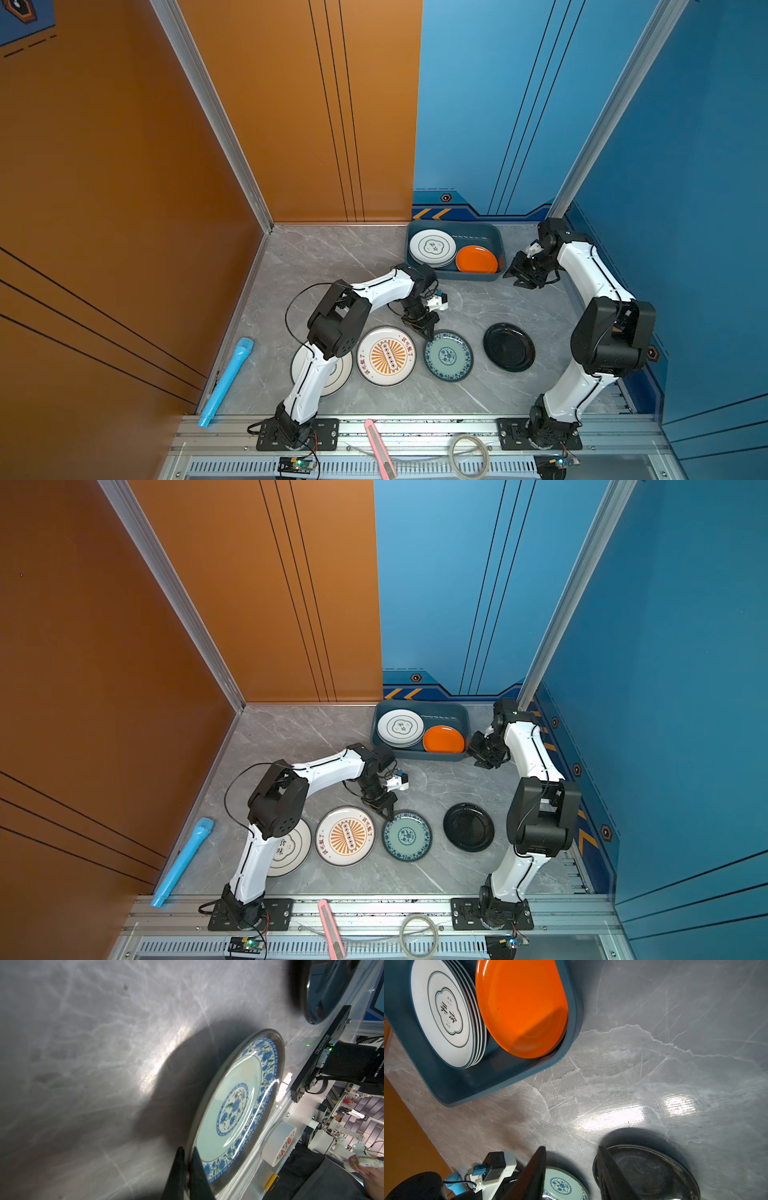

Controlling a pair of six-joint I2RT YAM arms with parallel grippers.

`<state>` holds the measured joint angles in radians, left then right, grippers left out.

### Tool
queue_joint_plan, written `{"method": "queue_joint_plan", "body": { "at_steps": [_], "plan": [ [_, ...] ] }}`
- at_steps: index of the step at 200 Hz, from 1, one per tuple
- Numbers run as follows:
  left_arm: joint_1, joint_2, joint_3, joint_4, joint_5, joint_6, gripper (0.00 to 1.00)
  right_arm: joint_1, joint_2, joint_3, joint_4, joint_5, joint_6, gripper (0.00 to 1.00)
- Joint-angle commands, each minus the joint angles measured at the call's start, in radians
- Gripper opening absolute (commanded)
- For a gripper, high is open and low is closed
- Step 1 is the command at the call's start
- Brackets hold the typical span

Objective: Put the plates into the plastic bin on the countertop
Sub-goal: 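Grasp the blue-and-white floral plate's edge with the left gripper, then lift the floral plate upright with the left gripper toward the right gripper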

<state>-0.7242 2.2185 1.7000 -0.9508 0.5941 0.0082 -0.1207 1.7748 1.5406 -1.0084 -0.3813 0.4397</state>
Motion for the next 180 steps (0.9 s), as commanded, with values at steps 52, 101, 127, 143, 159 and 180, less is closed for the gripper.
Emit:
{"method": "queue_joint_plan", "body": {
  "at_steps": [52,101,127,143,159,180],
  "plan": [
    [0.07,-0.034,0.054,-0.011,0.055,-0.063,0.0,-0.002,-0.076,-0.049,0.157,-0.229,-0.001,0.61],
    [0.129,-0.109,0.093,-0.012,0.128,-0.123,0.0,0.03,-0.061,-0.062,0.281,-0.384,0.044,0.8],
    [0.164,-0.123,0.153,-0.012,0.182,-0.168,0.0,0.055,-0.039,-0.043,0.303,-0.442,0.039,0.82],
    [0.186,-0.109,0.212,-0.01,0.222,-0.2,0.0,0.072,-0.023,-0.028,0.308,-0.467,0.028,0.83],
    [0.209,-0.093,0.263,0.013,0.25,-0.242,0.0,0.089,-0.007,-0.012,0.308,-0.486,0.014,0.83],
    [0.236,-0.067,0.312,0.054,0.269,-0.308,0.0,0.107,0.018,0.009,0.307,-0.503,0.001,0.83]
  ]
}}
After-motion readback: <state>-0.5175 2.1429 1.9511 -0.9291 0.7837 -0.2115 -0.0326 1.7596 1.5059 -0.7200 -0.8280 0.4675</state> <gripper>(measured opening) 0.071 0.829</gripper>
